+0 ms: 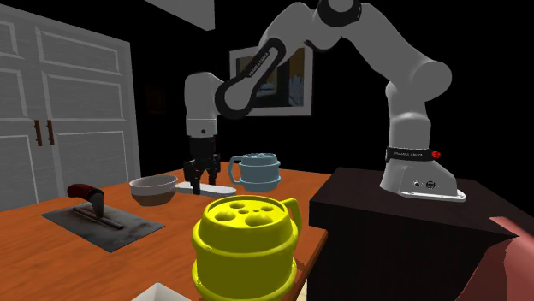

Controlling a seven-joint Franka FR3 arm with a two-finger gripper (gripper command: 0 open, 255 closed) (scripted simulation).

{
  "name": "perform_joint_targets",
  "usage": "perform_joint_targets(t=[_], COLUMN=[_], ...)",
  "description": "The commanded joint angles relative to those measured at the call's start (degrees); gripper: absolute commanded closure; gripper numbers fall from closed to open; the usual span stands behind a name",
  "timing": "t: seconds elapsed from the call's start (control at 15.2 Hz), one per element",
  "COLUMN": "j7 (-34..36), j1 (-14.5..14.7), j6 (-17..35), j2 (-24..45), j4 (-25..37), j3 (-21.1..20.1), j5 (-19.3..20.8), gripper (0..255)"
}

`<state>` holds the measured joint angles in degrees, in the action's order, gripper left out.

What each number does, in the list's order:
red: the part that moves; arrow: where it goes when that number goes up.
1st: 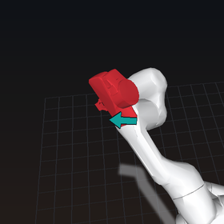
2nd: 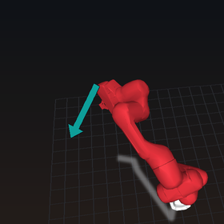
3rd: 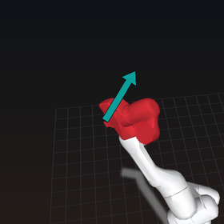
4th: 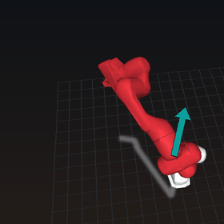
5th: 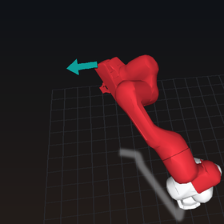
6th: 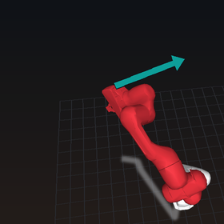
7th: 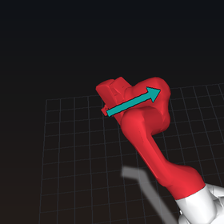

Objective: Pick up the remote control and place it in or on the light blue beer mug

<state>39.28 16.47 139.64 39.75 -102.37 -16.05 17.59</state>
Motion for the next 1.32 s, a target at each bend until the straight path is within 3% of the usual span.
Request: perform_joint_targets(t=[0.0,1.25], j7=[-0.3,-2.9], j1=[-0.3,-2.3], j6=[-1.0,-10.9], j2=[-1.0,-10.9], j4=[0.0,0.3], j3=[-0.3,-3.3], j5=[-0.4,-4.3], gripper=[255,255])
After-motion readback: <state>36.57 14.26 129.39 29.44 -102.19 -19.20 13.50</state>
